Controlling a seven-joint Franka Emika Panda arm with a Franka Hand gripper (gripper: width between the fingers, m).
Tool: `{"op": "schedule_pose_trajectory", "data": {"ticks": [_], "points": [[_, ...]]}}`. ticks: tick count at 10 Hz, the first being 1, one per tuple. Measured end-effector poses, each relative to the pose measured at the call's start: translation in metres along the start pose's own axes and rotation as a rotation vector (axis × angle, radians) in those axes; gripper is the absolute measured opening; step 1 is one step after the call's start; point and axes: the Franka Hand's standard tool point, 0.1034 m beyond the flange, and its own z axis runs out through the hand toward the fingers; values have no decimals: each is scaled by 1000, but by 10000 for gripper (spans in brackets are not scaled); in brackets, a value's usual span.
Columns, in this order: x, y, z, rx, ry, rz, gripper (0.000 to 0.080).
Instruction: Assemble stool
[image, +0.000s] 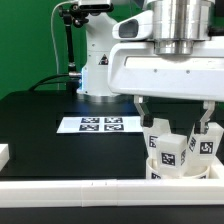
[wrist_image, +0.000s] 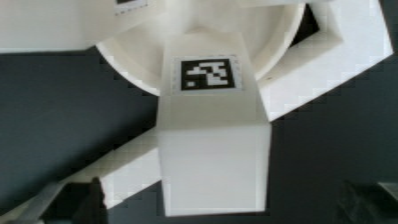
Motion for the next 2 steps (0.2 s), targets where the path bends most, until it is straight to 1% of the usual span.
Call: {"op": "schedule_pose_trajectory", "data": {"ticks": [2], "points": [[0, 0, 0, 0, 0, 0, 648]]}}
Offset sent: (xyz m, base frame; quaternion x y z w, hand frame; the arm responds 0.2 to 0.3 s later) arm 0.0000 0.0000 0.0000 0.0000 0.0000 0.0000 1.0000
